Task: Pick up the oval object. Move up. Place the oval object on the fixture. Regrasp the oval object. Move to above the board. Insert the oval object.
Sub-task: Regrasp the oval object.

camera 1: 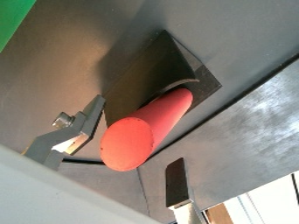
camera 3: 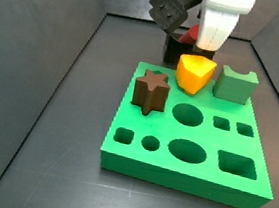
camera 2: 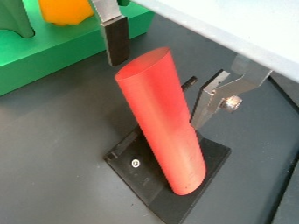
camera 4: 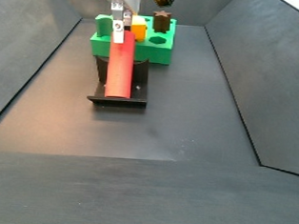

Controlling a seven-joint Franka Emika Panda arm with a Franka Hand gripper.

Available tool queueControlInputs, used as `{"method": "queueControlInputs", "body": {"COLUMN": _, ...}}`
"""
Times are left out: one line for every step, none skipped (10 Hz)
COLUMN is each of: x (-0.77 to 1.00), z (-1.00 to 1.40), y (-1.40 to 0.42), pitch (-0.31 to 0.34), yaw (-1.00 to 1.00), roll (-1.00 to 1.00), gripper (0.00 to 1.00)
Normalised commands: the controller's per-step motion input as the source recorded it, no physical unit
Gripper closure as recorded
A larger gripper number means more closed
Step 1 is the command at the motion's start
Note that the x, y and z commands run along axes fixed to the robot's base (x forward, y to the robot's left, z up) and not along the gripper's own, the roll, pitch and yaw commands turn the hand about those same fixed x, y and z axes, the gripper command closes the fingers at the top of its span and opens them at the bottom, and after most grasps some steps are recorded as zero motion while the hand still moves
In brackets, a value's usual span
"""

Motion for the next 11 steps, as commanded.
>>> {"method": "queueControlInputs", "body": {"x": 0.09, "z": 0.0, "y": -0.01, "pitch": 0.221, "yaw": 0.06, "roll": -0.04, "gripper": 0.0}}
{"method": "queueControlInputs", "body": {"x": 0.09, "z": 0.0, "y": -0.01, "pitch": 0.218, "yaw": 0.06, "roll": -0.04, "gripper": 0.0}}
{"method": "queueControlInputs", "body": {"x": 0.09, "z": 0.0, "y": -0.01, "pitch": 0.216, "yaw": 0.06, "roll": -0.04, "gripper": 0.0}}
{"method": "queueControlInputs", "body": {"x": 0.09, "z": 0.0, "y": -0.01, "pitch": 0.216, "yaw": 0.06, "roll": -0.04, "gripper": 0.0}}
{"method": "queueControlInputs", "body": {"x": 0.09, "z": 0.0, "y": -0.01, "pitch": 0.216, "yaw": 0.06, "roll": -0.04, "gripper": 0.0}}
{"method": "queueControlInputs", "body": {"x": 0.09, "z": 0.0, "y": -0.01, "pitch": 0.215, "yaw": 0.06, "roll": -0.04, "gripper": 0.0}}
{"method": "queueControlInputs", "body": {"x": 0.09, "z": 0.0, "y": -0.01, "pitch": 0.215, "yaw": 0.06, "roll": -0.04, "gripper": 0.0}}
{"method": "queueControlInputs", "body": {"x": 0.09, "z": 0.0, "y": -0.01, "pitch": 0.215, "yaw": 0.06, "roll": -0.04, "gripper": 0.0}}
{"method": "queueControlInputs", "body": {"x": 0.09, "z": 0.0, "y": -0.01, "pitch": 0.215, "yaw": 0.06, "roll": -0.04, "gripper": 0.0}}
{"method": "queueControlInputs", "body": {"x": 0.09, "z": 0.0, "y": -0.01, "pitch": 0.215, "yaw": 0.06, "roll": -0.04, "gripper": 0.0}}
{"method": "queueControlInputs", "body": {"x": 0.09, "z": 0.0, "y": -0.01, "pitch": 0.215, "yaw": 0.06, "roll": -0.04, "gripper": 0.0}}
